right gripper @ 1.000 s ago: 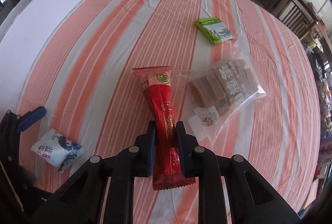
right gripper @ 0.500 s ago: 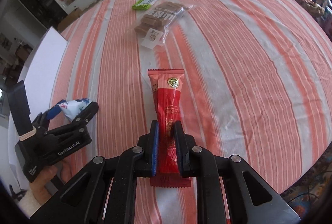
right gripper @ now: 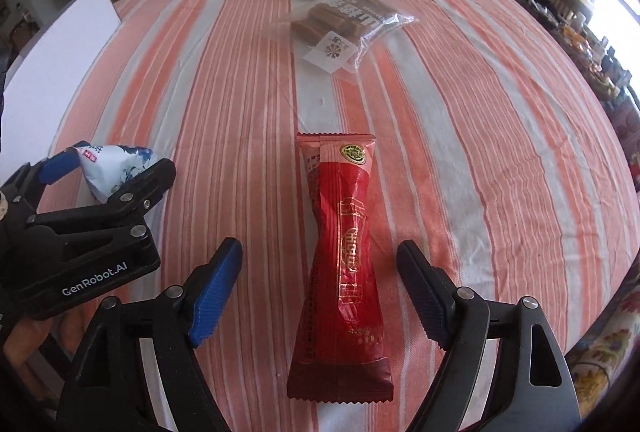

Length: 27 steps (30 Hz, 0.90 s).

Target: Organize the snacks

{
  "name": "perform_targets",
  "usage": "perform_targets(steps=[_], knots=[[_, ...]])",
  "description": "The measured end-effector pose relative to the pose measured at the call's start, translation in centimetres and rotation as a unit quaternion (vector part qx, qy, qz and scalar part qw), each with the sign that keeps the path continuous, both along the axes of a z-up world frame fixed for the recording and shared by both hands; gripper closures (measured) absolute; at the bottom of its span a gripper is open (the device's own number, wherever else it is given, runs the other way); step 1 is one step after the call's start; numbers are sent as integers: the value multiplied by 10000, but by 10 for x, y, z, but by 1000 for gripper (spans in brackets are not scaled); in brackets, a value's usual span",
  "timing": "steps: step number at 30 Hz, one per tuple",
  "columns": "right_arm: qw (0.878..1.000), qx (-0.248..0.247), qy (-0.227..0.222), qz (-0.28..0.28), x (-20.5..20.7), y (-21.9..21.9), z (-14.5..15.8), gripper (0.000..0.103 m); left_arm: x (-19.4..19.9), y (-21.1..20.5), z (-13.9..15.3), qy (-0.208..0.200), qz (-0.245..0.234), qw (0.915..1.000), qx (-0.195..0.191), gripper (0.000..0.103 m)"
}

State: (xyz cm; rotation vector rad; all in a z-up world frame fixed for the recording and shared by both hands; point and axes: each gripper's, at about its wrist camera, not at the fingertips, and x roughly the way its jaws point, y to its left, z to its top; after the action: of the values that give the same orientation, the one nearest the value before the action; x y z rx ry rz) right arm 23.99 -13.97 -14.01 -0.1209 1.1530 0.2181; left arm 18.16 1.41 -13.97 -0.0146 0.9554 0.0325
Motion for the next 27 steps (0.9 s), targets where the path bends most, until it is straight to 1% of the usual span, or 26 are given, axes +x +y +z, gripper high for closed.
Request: perform_targets(steps=[3, 4, 5, 6, 8, 9, 10, 20, 27], knots=[[10000, 20, -25, -11, 20, 4, -1, 19, 0, 0, 0, 0, 0, 10000, 0, 0], [10000, 2, -40, -33, 19, 4, -1, 19, 0, 0, 0, 0, 0, 10000, 0, 0], [10000, 1, -54, -67, 5, 0, -2, 16, 0, 0, 0, 0, 0, 10000, 1, 0], [9999, 12, -61, -90, 9, 0, -3, 16, 0, 0, 0, 0, 0, 10000, -1, 0], [9999, 9, -82, -99, 4, -2, -5, 14, 0, 0, 0, 1, -1, 10000, -1, 0], [9999, 6, -95, -112, -14, -7, 1, 14, 0, 0, 0, 0, -1, 10000, -1, 0], [9999, 12, -101, -118, -20, -7, 3, 13, 0, 0, 0, 0, -1, 10000, -1, 0], [9999, 26, -98, -111, -19, -8, 3, 12, 0, 0, 0, 1, -2, 10000, -1, 0], [9999, 29, -86, -82, -25, -10, 3, 11, 0, 0, 0, 0, -3, 10000, -1, 0]])
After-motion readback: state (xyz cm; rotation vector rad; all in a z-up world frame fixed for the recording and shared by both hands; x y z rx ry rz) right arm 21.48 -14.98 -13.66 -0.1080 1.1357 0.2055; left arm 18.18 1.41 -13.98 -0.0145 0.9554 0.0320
